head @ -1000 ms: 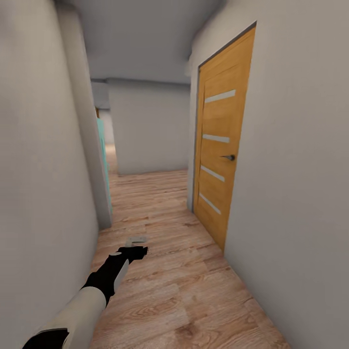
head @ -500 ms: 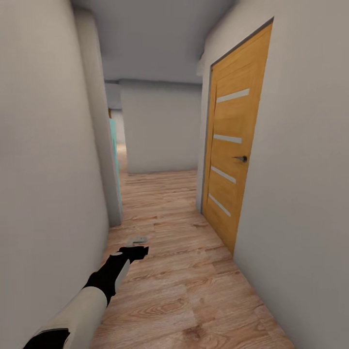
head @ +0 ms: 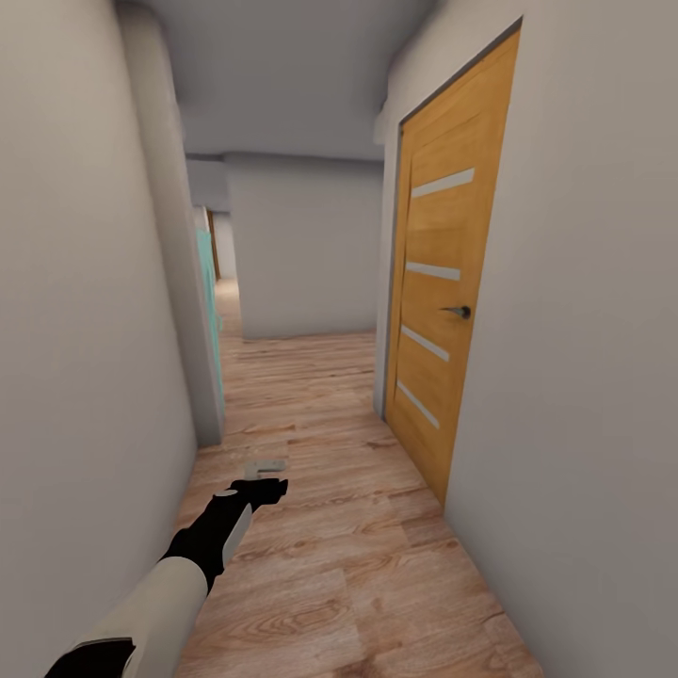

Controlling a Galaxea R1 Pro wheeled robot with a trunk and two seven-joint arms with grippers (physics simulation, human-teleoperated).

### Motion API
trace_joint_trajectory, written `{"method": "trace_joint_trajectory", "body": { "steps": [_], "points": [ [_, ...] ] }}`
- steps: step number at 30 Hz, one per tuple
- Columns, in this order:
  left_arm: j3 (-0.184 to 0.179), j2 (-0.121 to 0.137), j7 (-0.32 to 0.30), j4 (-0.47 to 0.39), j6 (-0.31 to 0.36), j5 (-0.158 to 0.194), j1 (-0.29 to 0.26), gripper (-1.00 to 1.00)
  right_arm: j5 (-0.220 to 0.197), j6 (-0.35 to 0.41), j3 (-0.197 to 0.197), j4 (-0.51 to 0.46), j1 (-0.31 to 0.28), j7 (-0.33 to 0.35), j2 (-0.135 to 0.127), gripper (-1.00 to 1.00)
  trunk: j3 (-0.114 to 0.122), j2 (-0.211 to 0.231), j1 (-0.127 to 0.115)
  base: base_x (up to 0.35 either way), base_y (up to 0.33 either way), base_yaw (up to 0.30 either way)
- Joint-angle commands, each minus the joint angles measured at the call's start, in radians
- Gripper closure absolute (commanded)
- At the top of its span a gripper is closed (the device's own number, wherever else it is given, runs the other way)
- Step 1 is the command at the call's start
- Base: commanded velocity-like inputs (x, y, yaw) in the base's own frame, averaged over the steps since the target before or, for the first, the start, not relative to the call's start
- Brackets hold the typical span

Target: Move the two storage containers from the living room to the garage. In the garage, place one container on the floor and stack the other container on top of it (either order is fine).

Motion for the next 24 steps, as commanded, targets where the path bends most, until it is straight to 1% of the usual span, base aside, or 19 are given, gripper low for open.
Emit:
{"method": "trace_joint_trajectory", "body": {
  "steps": [1,13,17,24],
  "points": [
    [0.007,-0.001,-0.002,-0.002,0.005,-0.010,0.000,-1.00,0.003,0.000,0.001,-0.001,0.000,-0.004,0.000,-1.00,-0.001,-0.001,0.000,0.050,-0.050,0.000],
    [0.007,-0.001,-0.003,-0.002,0.005,-0.008,0.000,-1.00,0.007,0.000,0.001,-0.001,0.000,-0.007,0.000,-1.00,-0.001,-0.001,0.000,0.009,-0.009,0.013],
    [0.007,-0.001,-0.003,-0.002,0.005,-0.009,0.000,-1.00,0.006,0.000,0.001,-0.001,0.000,-0.009,0.000,-1.00,-0.001,-0.001,0.000,0.000,0.000,0.209],
    [0.007,-0.001,-0.003,-0.002,0.005,-0.009,0.000,-1.00,0.006,-0.001,0.001,-0.001,0.000,-0.010,0.000,-1.00,-0.001,-0.001,0.000,0.000,0.000,0.287]
  ]
}}
